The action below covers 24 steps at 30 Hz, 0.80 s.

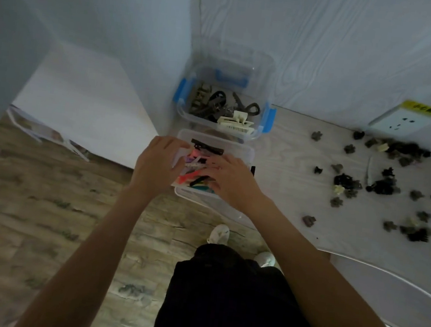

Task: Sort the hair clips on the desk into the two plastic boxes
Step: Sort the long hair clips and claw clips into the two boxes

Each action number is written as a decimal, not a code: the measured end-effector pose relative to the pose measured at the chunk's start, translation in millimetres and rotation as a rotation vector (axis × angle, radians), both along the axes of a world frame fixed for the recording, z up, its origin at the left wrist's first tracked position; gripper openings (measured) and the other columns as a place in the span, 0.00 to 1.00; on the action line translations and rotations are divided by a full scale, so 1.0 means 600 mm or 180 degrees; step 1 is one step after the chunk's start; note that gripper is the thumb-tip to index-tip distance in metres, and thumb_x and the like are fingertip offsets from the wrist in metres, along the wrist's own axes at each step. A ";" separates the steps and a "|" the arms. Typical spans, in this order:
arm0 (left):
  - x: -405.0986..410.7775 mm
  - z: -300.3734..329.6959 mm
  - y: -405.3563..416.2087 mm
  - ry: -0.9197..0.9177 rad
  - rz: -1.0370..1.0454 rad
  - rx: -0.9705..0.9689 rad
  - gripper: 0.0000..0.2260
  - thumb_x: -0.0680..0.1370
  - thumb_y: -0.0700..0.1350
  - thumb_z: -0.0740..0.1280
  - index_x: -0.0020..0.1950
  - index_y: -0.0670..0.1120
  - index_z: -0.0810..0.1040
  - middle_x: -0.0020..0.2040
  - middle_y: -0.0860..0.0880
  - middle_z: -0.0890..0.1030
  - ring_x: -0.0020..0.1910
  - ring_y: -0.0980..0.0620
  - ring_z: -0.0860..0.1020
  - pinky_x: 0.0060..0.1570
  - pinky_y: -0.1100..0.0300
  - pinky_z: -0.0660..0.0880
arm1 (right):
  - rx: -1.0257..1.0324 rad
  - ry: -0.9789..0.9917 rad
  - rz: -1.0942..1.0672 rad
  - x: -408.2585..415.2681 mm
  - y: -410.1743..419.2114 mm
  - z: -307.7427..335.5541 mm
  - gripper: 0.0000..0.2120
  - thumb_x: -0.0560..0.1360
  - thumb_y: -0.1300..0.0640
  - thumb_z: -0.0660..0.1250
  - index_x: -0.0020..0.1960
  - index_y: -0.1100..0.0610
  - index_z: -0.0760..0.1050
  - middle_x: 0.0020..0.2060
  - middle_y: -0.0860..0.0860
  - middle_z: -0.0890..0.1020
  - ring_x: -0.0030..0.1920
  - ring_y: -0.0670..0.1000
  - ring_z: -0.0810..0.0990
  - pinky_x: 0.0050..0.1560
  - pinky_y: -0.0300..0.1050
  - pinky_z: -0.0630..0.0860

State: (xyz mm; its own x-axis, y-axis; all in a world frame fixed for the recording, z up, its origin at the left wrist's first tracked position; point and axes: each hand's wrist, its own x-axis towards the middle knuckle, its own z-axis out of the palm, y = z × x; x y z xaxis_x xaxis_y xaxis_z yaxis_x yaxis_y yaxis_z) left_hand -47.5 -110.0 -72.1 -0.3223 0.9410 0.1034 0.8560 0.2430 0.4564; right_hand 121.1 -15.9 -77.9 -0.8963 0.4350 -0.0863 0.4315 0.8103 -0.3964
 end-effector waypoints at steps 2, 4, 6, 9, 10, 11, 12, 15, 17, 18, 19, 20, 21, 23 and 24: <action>0.008 0.005 0.010 0.0031 -0.0087 0.0101 0.10 0.73 0.39 0.67 0.55 0.44 0.78 0.51 0.45 0.79 0.52 0.45 0.75 0.49 0.56 0.73 | 0.0090 -0.0160 -0.0020 0.010 0.005 -0.001 0.14 0.75 0.60 0.63 0.60 0.53 0.76 0.59 0.53 0.77 0.55 0.56 0.74 0.57 0.51 0.72; 0.025 0.010 0.027 0.0055 -0.0221 0.0199 0.09 0.74 0.39 0.67 0.54 0.44 0.78 0.50 0.45 0.79 0.51 0.46 0.76 0.48 0.57 0.73 | 0.0263 -0.0223 -0.0059 0.028 0.017 0.002 0.13 0.75 0.61 0.63 0.58 0.56 0.77 0.58 0.55 0.78 0.53 0.57 0.74 0.55 0.52 0.75; 0.045 0.013 0.048 0.0004 -0.0307 0.0301 0.09 0.74 0.40 0.67 0.53 0.44 0.78 0.49 0.46 0.80 0.50 0.47 0.76 0.47 0.59 0.73 | 0.0156 0.0080 -0.0129 0.050 0.027 0.013 0.12 0.73 0.62 0.65 0.56 0.57 0.79 0.57 0.57 0.79 0.55 0.58 0.76 0.54 0.51 0.77; 0.092 0.017 0.086 -0.0180 -0.0616 0.0560 0.09 0.75 0.41 0.66 0.54 0.46 0.77 0.50 0.47 0.80 0.50 0.50 0.76 0.51 0.61 0.72 | 0.0317 0.0528 -0.0575 0.102 0.046 0.033 0.09 0.72 0.63 0.67 0.52 0.57 0.79 0.56 0.56 0.80 0.57 0.56 0.76 0.57 0.50 0.74; 0.113 0.019 0.105 -0.0290 -0.0795 0.0669 0.09 0.75 0.42 0.65 0.55 0.46 0.77 0.50 0.47 0.80 0.50 0.51 0.75 0.52 0.63 0.70 | 0.0462 0.0642 -0.0868 0.129 0.056 0.039 0.08 0.72 0.62 0.67 0.51 0.57 0.79 0.55 0.55 0.81 0.57 0.56 0.76 0.59 0.50 0.73; 0.138 0.023 0.124 -0.0411 -0.0983 0.0723 0.09 0.76 0.42 0.64 0.55 0.46 0.77 0.50 0.47 0.80 0.51 0.52 0.75 0.53 0.65 0.69 | 0.0565 0.0729 -0.1197 0.159 0.066 0.041 0.07 0.73 0.61 0.66 0.50 0.56 0.78 0.54 0.55 0.81 0.57 0.56 0.76 0.59 0.50 0.71; 0.155 0.027 0.138 -0.0511 -0.1118 0.0730 0.09 0.77 0.42 0.63 0.56 0.45 0.77 0.51 0.47 0.80 0.52 0.53 0.75 0.54 0.66 0.68 | 0.0612 0.0793 -0.1473 0.184 0.073 0.038 0.08 0.73 0.60 0.64 0.50 0.56 0.78 0.54 0.54 0.81 0.56 0.56 0.77 0.59 0.51 0.71; 0.228 0.026 0.198 -0.0789 -0.1612 0.0635 0.11 0.77 0.42 0.62 0.58 0.44 0.76 0.52 0.48 0.80 0.52 0.52 0.76 0.53 0.67 0.68 | 0.0546 0.0753 -0.2403 0.285 0.092 0.020 0.11 0.74 0.56 0.60 0.52 0.56 0.79 0.53 0.56 0.81 0.54 0.58 0.78 0.57 0.51 0.72; 0.277 0.016 0.238 -0.0912 -0.1906 0.0463 0.11 0.76 0.42 0.63 0.58 0.44 0.76 0.54 0.47 0.80 0.52 0.49 0.77 0.52 0.62 0.71 | 0.0401 0.0616 -0.2952 0.350 0.104 0.005 0.13 0.74 0.56 0.61 0.54 0.57 0.79 0.54 0.57 0.81 0.54 0.60 0.78 0.56 0.52 0.72; 0.300 0.010 0.257 -0.0956 -0.2022 0.0335 0.12 0.76 0.41 0.63 0.59 0.44 0.76 0.54 0.47 0.80 0.53 0.48 0.77 0.51 0.58 0.73 | 0.0311 0.0513 -0.3160 0.377 0.109 -0.001 0.13 0.74 0.56 0.61 0.55 0.57 0.78 0.55 0.58 0.80 0.55 0.60 0.77 0.57 0.52 0.71; 0.325 0.002 0.278 -0.0971 -0.2125 0.0209 0.12 0.76 0.41 0.64 0.59 0.44 0.76 0.55 0.46 0.80 0.53 0.48 0.77 0.50 0.55 0.75 | 0.0217 0.0405 -0.3323 0.405 0.115 -0.007 0.13 0.74 0.57 0.62 0.57 0.57 0.77 0.57 0.58 0.79 0.57 0.61 0.76 0.58 0.52 0.69; 0.348 -0.005 0.299 -0.0973 -0.2213 0.0092 0.12 0.76 0.41 0.64 0.59 0.44 0.76 0.55 0.46 0.79 0.53 0.47 0.77 0.50 0.54 0.75 | 0.0132 0.0321 -0.3439 0.429 0.124 -0.012 0.13 0.75 0.58 0.63 0.58 0.58 0.76 0.58 0.58 0.78 0.58 0.61 0.75 0.59 0.53 0.69; 0.375 -0.013 0.321 -0.0960 -0.2290 -0.0034 0.12 0.76 0.40 0.63 0.59 0.45 0.76 0.56 0.47 0.79 0.54 0.48 0.76 0.51 0.54 0.74 | 0.0095 0.0261 -0.3526 0.454 0.137 -0.017 0.13 0.75 0.59 0.63 0.59 0.58 0.75 0.59 0.59 0.78 0.58 0.61 0.75 0.59 0.53 0.69; 0.418 -0.031 0.357 -0.0860 -0.2402 -0.0301 0.12 0.77 0.39 0.61 0.60 0.47 0.75 0.58 0.48 0.77 0.57 0.49 0.74 0.52 0.57 0.72 | 0.0093 0.0201 -0.3554 0.491 0.161 -0.031 0.14 0.75 0.60 0.63 0.60 0.59 0.74 0.59 0.59 0.77 0.60 0.61 0.74 0.60 0.54 0.69; 0.437 -0.041 0.375 -0.0774 -0.2457 -0.0397 0.13 0.77 0.38 0.59 0.61 0.47 0.75 0.60 0.48 0.77 0.59 0.49 0.73 0.53 0.57 0.71 | 0.0087 0.0193 -0.3539 0.505 0.176 -0.036 0.14 0.75 0.60 0.62 0.61 0.59 0.74 0.59 0.59 0.77 0.60 0.61 0.74 0.61 0.53 0.69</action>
